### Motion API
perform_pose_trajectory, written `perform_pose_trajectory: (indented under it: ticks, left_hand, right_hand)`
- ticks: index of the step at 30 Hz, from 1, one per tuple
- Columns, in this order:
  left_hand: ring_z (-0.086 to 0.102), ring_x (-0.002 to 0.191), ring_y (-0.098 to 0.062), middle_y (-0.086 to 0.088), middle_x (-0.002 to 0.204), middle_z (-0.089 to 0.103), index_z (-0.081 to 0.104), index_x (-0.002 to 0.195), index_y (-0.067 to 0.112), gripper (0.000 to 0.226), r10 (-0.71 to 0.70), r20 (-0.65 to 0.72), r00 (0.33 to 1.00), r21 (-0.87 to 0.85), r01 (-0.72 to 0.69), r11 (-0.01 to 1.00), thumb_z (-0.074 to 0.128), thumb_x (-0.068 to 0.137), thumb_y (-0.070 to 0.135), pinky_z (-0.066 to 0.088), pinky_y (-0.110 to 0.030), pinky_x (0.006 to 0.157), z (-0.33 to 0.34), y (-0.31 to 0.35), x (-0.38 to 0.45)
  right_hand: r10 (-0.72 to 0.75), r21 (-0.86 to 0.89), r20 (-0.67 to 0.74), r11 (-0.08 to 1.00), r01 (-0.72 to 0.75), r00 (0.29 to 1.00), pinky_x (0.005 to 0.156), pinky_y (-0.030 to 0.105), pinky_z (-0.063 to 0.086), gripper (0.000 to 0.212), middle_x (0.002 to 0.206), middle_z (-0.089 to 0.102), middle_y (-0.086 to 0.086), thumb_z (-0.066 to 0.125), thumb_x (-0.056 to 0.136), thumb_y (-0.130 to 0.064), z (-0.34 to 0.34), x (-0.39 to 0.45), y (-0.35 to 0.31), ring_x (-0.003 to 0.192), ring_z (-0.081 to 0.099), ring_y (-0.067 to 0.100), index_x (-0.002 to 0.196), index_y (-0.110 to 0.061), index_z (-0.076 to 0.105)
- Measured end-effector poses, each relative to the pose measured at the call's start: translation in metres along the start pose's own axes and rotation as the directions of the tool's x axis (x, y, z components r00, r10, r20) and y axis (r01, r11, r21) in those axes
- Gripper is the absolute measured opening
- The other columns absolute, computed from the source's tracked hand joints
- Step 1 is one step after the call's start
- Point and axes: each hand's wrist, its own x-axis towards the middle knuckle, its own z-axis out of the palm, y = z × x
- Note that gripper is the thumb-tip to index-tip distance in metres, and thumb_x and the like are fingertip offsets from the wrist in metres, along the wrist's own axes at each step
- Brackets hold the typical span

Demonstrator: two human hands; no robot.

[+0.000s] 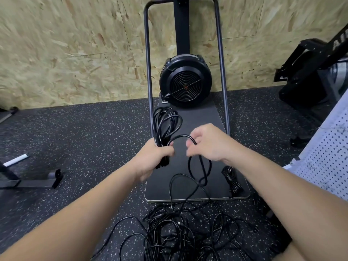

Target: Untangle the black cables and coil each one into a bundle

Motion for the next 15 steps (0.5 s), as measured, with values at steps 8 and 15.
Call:
perform_pose_trajectory:
  ticks: [8, 15]
  left_hand:
    - [0.029, 0.079, -0.028, -0.009, 0.089, 0.040, 0.050, 0.088, 0.006, 0.025, 0.003, -0.115, 0.993, -0.002, -0.003, 1.000, 0.072, 0.076, 0.008, 0.019, -0.046, 0.065, -0.015, -0.003, 0.008]
    - [0.038, 0.075, -0.023, -0.009, 0.084, 0.048, 0.063, 0.096, 0.005, 0.020, -0.034, -0.040, 0.999, 0.009, 0.034, 0.999, 0.072, 0.080, 0.012, 0.032, -0.033, 0.062, -0.003, -0.008, 0.002]
  right_hand:
    - [-0.159, -0.274, 0.147, 0.942, 0.194, 0.976, 0.061, 0.025, 0.044, 0.023, 0.086, 0.077, -0.001, 0.065, 0.105, -0.037, -0.009, -0.005, 0.005, 0.058, 0.051, 0.005, 0.090, -0.033, 0.081]
    - [-0.433, -0.068, -0.029, 0.900, 0.430, 0.901, 0.080, 0.035, 0.058, 0.017, 0.084, 0.079, -0.005, 0.071, 0.106, -0.018, 0.012, -0.014, -0.014, 0.078, 0.075, 0.012, 0.092, -0.018, 0.080]
